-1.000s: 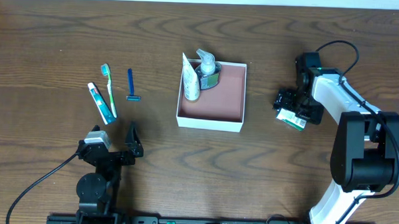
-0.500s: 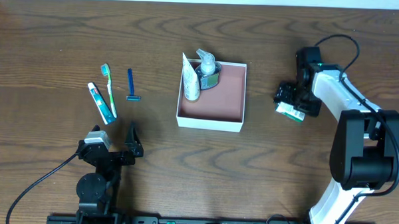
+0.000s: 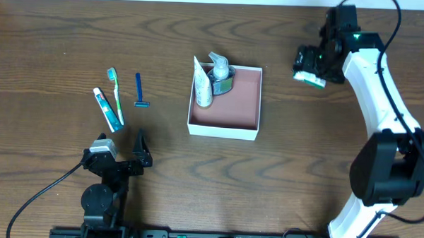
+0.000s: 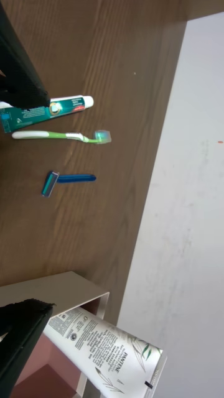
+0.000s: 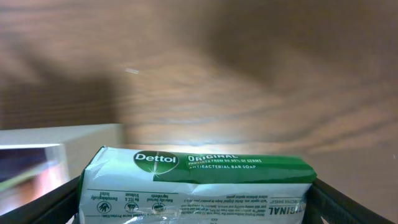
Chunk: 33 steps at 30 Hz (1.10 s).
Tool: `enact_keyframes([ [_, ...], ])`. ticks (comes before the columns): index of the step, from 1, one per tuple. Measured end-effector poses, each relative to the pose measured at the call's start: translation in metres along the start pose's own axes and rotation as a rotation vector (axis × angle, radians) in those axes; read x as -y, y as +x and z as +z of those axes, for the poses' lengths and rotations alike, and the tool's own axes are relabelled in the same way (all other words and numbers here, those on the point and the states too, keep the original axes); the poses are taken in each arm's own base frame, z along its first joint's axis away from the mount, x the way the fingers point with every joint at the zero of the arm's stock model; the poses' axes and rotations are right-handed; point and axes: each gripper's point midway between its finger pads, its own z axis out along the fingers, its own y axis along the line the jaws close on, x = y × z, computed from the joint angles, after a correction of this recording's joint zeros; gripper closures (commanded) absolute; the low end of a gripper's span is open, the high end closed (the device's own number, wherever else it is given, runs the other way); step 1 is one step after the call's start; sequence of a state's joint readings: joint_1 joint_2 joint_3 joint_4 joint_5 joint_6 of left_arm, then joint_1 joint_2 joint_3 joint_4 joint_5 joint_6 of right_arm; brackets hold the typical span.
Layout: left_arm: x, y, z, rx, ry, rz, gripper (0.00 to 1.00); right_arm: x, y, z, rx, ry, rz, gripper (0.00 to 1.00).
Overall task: Pack container
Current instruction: 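Carry the Dettol bar into the box and lower it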
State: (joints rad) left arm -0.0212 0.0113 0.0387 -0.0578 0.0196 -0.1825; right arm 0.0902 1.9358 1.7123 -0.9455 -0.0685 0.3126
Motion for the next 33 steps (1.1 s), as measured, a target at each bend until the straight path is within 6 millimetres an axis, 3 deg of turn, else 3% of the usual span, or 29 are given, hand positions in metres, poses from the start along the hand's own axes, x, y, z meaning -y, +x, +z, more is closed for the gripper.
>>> enact_keyframes([
  [6, 0.0, 0.0, 0.0, 0.0, 0.0, 0.0, 0.02, -0.064, -0.002, -0.035, 0.091, -0.109, -0.146, 0.12],
  [14, 0.0, 0.0, 0.0, 0.0, 0.0, 0.0, 0.02, -0.126, 0.027, -0.031, 0.11, -0.163, -0.414, 0.08],
  [16, 0.0, 0.0, 0.0, 0.0, 0.0, 0.0, 0.02, -0.133, 0.034, -0.026, 0.113, -0.166, -0.494, 0.01],
  [24, 0.0, 0.0, 0.0, 0.0, 0.0, 0.0, 0.02, -0.149, 0.04, -0.005, 0.182, -0.214, -0.718, 0.01],
  [33, 0.0, 0.0, 0.0, 0.0, 0.0, 0.0, 0.02, -0.156, 0.057, 0.014, 0.182, -0.299, -0.784, 0.01],
])
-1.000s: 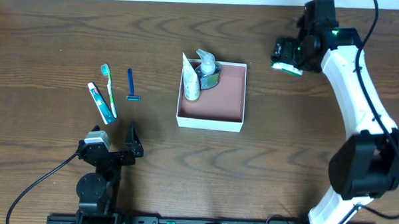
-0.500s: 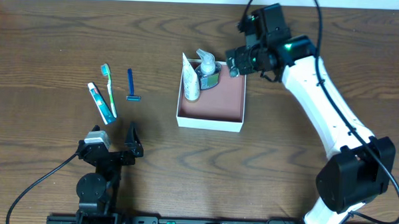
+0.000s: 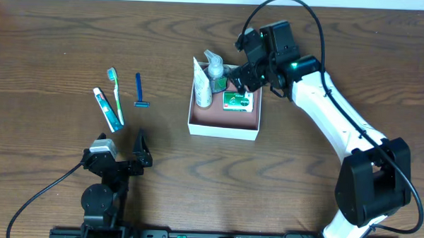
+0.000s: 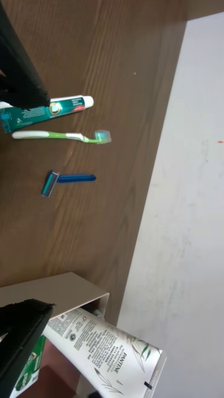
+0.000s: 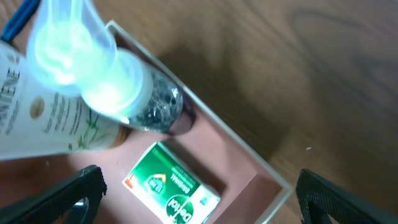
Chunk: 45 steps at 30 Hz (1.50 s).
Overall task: Pack container
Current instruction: 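Carry the Dettol bar into the box and lower it, then open the right gripper and withdraw it to the upper right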
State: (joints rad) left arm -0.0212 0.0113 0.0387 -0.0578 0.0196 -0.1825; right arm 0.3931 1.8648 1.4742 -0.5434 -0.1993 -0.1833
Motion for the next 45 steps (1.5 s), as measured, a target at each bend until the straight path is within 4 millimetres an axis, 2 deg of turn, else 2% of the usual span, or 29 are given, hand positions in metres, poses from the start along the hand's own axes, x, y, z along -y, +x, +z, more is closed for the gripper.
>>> enact_keyframes([
  [7, 0.0, 0.0, 0.0, 0.0, 0.0, 0.0, 0.02, 0.002, 0.003, 0.0, -0.003, -0.008, 0.003, 0.01],
  [11, 0.0, 0.0, 0.0, 0.0, 0.0, 0.0, 0.02, 0.021, 0.012, -0.006, -0.036, 0.017, 0.081, 0.01],
  [15, 0.0, 0.0, 0.0, 0.0, 0.0, 0.0, 0.02, 0.075, 0.013, -0.027, -0.015, 0.107, 0.252, 0.01],
  [18, 0.0, 0.0, 0.0, 0.0, 0.0, 0.0, 0.02, 0.129, 0.018, -0.057, 0.038, 0.2, 0.427, 0.01],
  [22, 0.0, 0.0, 0.0, 0.0, 0.0, 0.0, 0.02, 0.191, 0.04, -0.092, 0.087, 0.31, 0.627, 0.01],
  [25, 0.0, 0.0, 0.0, 0.0, 0.0, 0.0, 0.02, 0.217, 0.058, -0.104, 0.094, 0.358, 0.735, 0.01],
  [30, 0.0, 0.0, 0.0, 0.0, 0.0, 0.0, 0.02, 0.236, 0.075, -0.108, 0.101, 0.394, 0.867, 0.01],
  [36, 0.0, 0.0, 0.0, 0.0, 0.0, 0.0, 0.02, 0.25, 0.087, -0.112, 0.093, 0.46, 0.93, 0.01],
  [45, 0.0, 0.001, 0.0, -0.007, -0.002, -0.047, 0.02, 0.244, 0.101, -0.111, 0.034, 0.471, 0.962, 0.01],
])
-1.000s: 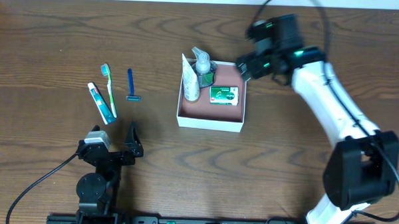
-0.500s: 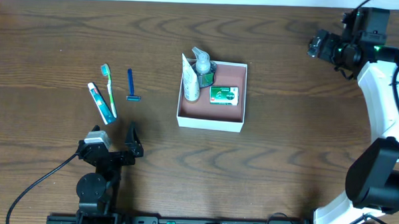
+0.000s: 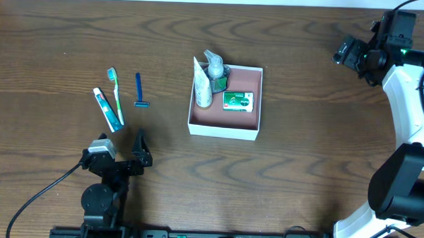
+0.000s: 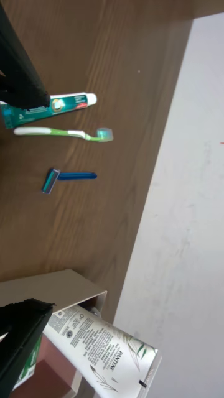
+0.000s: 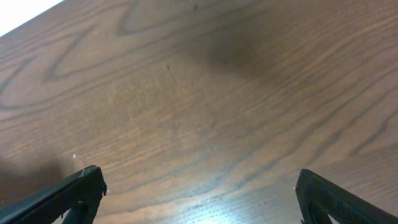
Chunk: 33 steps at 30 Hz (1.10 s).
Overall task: Pack container
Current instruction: 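Open the right gripper and withdraw it to the upper right, then reach the left gripper to the Colgate toothpaste tube and grasp it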
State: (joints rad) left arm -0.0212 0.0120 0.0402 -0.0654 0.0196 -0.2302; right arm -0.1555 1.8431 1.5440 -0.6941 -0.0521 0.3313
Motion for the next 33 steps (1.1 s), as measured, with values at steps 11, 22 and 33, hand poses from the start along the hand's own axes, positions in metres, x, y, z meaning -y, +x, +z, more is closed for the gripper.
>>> enact_keyframes([
  [11, 0.007, -0.025, -0.003, -0.274, -0.097, -0.07, 0.02, 0.0, 0.001, 0.0, -0.005, 0.002, 0.001, 0.01],
  [22, 0.028, -0.086, 0.06, -0.572, -0.181, 0.006, 0.02, 0.0, 0.001, 0.0, -0.005, 0.002, 0.001, 0.01],
  [33, -0.007, -0.016, 0.104, -0.827, -0.281, 0.118, 0.02, 0.0, 0.001, 0.0, -0.004, 0.002, 0.001, 0.01],
])
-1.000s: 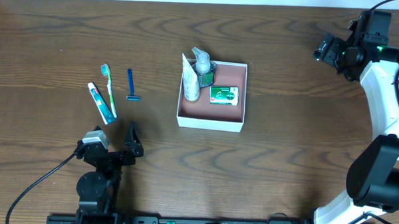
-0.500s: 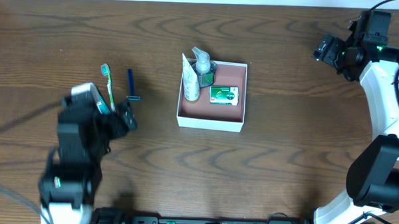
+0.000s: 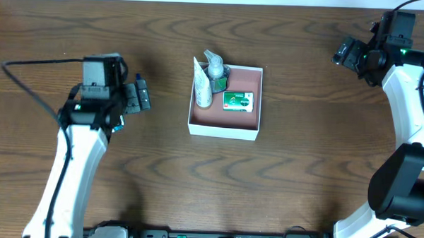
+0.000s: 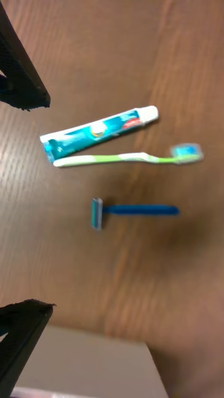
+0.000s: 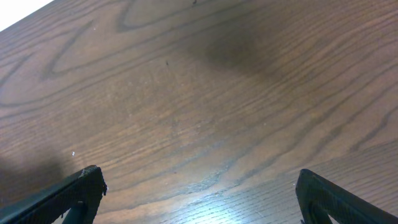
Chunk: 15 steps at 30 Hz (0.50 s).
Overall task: Pack container
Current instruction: 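Reach the left gripper to the Colgate toothpaste tube and grasp it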
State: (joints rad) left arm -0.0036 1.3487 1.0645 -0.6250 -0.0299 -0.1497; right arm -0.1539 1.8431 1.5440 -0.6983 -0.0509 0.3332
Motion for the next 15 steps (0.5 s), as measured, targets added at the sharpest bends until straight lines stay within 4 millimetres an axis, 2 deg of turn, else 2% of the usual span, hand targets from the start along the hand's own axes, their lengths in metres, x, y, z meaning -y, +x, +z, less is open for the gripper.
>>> enact_keyframes([
  [9, -0.058, 0.01, 0.026, -0.092, -0.07, -0.29, 0.02, 0.0, 0.0, 0.0, 0.0, 0.0, 0.0, 0.01],
  [12, -0.067, 0.014, 0.039, -0.118, -0.076, -0.317, 0.02, 0.0, 0.0, 0.0, 0.0, 0.0, 0.0, 0.01],
  [15, -0.067, 0.013, 0.051, -0.127, -0.069, -0.321, 0.02, 0.0, 0.0, 0.0, 0.0, 0.0, 0.0, 0.01],
])
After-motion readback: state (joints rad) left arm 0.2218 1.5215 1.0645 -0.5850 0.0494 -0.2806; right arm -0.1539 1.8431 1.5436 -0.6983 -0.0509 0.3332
